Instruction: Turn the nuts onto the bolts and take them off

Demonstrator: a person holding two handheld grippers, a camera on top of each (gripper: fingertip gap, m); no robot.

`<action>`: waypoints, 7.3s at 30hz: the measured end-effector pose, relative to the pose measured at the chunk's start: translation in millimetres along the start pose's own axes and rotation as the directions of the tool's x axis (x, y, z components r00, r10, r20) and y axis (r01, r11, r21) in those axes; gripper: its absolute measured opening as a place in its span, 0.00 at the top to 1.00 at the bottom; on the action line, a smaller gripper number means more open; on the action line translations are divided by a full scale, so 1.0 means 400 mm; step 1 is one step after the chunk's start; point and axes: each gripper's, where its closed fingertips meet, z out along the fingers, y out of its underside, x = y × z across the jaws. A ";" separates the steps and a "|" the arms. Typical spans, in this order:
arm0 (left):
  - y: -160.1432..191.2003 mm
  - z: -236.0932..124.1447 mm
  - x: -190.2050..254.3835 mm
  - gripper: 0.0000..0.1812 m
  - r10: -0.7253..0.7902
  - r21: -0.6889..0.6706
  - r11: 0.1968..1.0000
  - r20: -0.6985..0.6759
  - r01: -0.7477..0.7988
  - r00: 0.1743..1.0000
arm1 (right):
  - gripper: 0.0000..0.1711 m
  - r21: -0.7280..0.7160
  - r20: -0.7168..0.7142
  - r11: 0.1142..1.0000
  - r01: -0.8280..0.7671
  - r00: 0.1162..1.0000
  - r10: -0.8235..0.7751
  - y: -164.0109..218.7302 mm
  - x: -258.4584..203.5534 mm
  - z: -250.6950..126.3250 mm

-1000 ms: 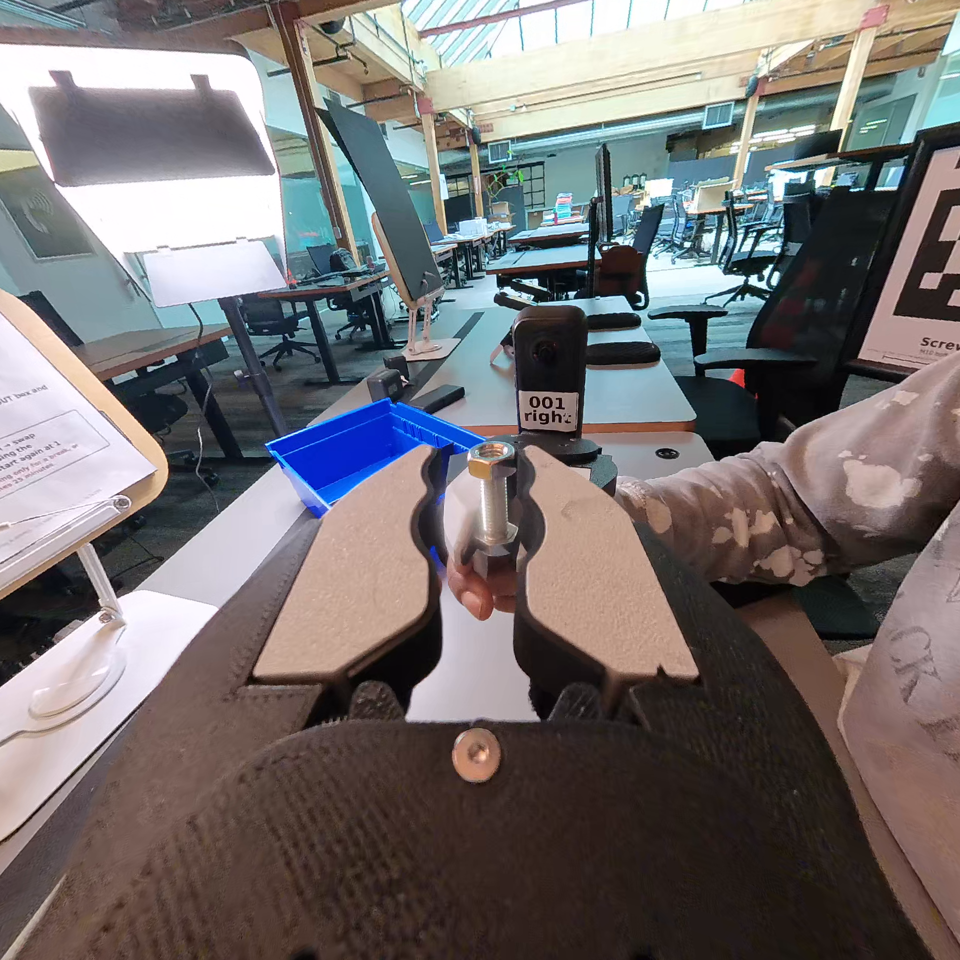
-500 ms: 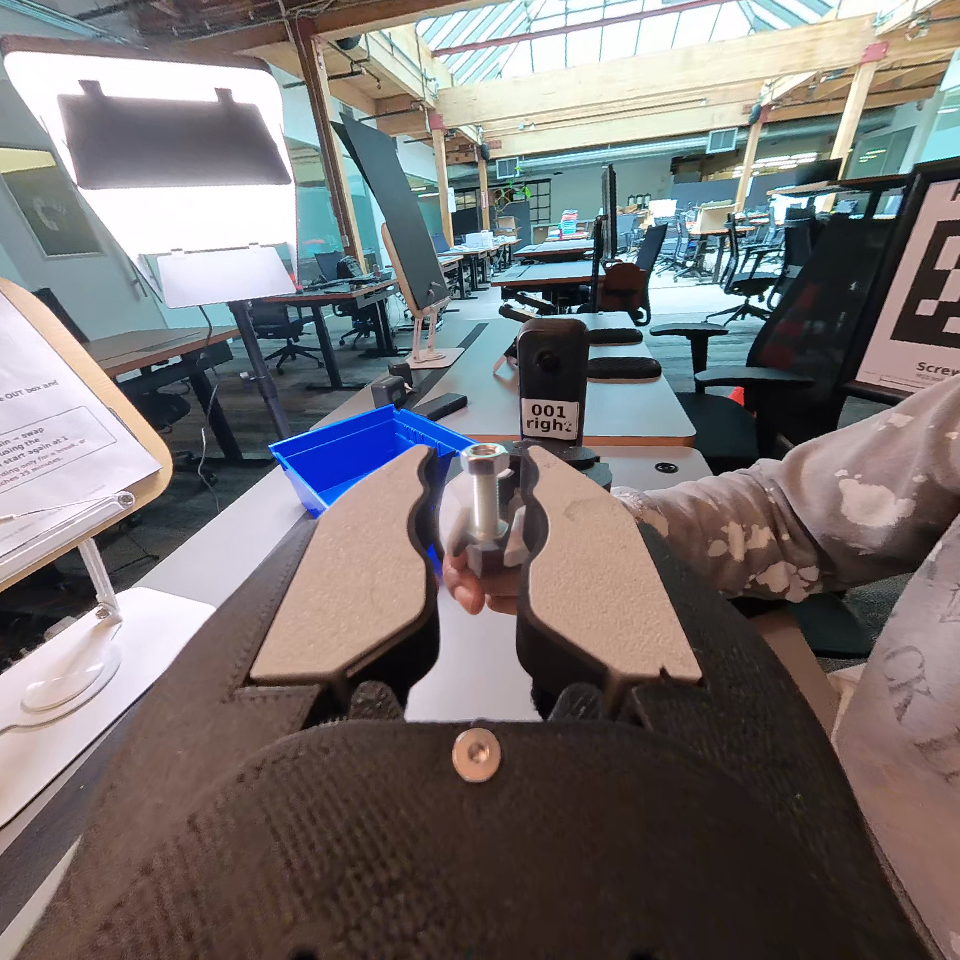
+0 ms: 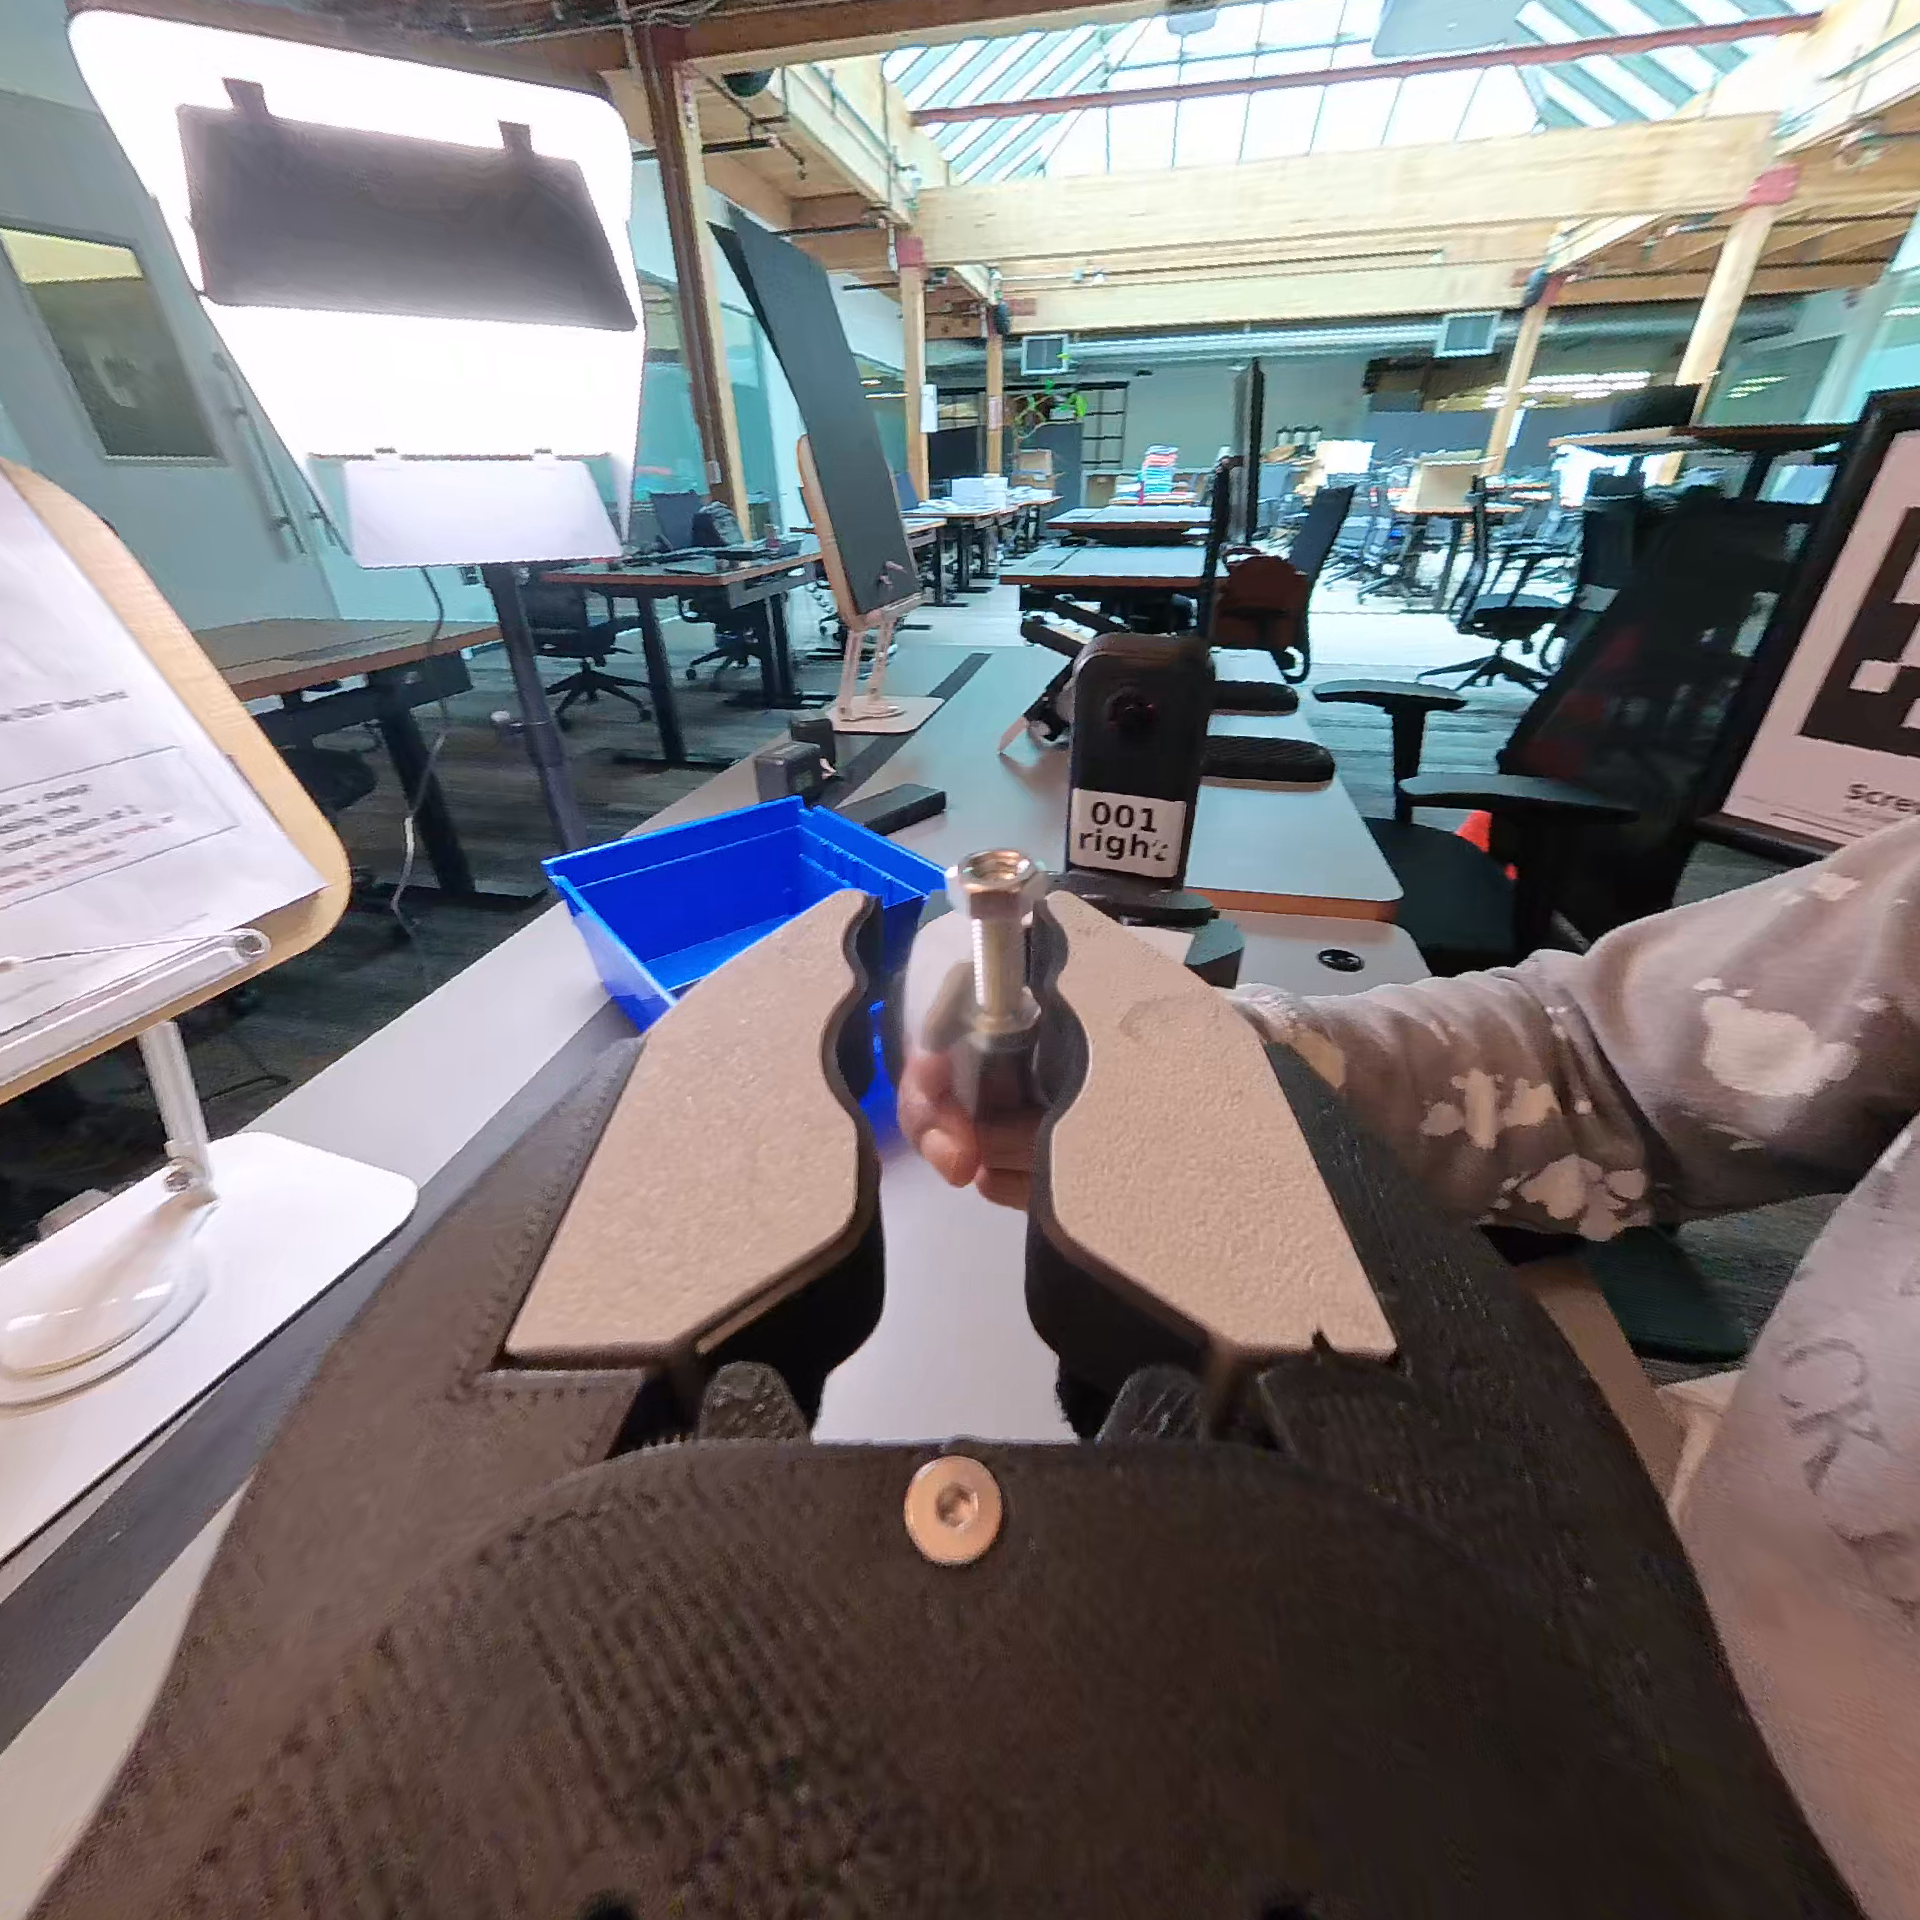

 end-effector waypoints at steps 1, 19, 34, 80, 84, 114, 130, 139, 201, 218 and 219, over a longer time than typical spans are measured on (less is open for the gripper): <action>0.001 0.004 0.005 0.84 -0.003 0.000 1.000 -0.008 0.003 1.000 | 0.89 -0.004 -0.009 1.000 0.000 1.000 0.000 0.003 0.003 0.001; 0.036 0.024 0.001 0.89 0.034 -0.058 0.998 0.014 -0.033 0.999 | 0.89 -0.163 -0.089 0.987 0.008 0.996 -0.023 0.052 0.017 0.020; 0.012 -0.006 -0.035 0.84 -0.031 0.034 0.999 0.020 0.031 0.999 | 0.89 -0.124 -0.095 0.992 -0.030 0.995 0.018 0.038 0.037 0.005; 0.053 0.025 -0.051 0.82 -0.042 -0.003 0.999 0.066 0.043 0.997 | 0.89 -0.161 -0.154 0.987 -0.016 0.988 -0.009 0.061 0.072 -0.009; 0.057 0.027 -0.056 0.83 -0.039 -0.010 0.999 0.082 0.040 0.996 | 0.89 -0.155 -0.137 0.988 -0.004 0.990 -0.017 0.056 0.060 -0.003; -0.021 -0.065 -0.111 1.00 0.218 0.078 0.966 0.267 -0.246 0.939 | 0.89 -0.119 -0.115 0.993 -0.018 0.993 0.004 0.043 0.061 -0.011; 0.030 0.012 -0.050 0.92 0.049 -0.005 0.999 0.150 -0.049 0.987 | 0.89 -0.198 -0.158 0.980 -0.012 0.987 -0.019 0.090 0.073 0.000; 0.077 0.045 -0.055 0.84 -0.050 -0.049 0.997 0.129 0.057 0.990 | 0.89 -0.114 -0.148 0.993 -0.018 0.989 0.001 0.051 0.072 -0.010; 0.073 0.001 -0.118 0.88 -0.103 -0.033 0.993 0.209 0.112 0.972 | 0.89 0.060 -0.022 0.997 -0.040 0.999 0.042 -0.021 0.028 -0.025; 0.083 0.000 -0.115 0.84 -0.153 -0.060 0.984 0.181 0.166 0.972 | 0.89 0.042 -0.046 0.999 -0.017 0.999 0.018 -0.021 0.031 -0.024; 0.073 0.000 -0.108 0.83 -0.177 -0.037 0.982 0.156 0.185 0.972 | 0.89 0.030 -0.054 1.000 -0.005 0.999 0.007 -0.018 0.033 -0.023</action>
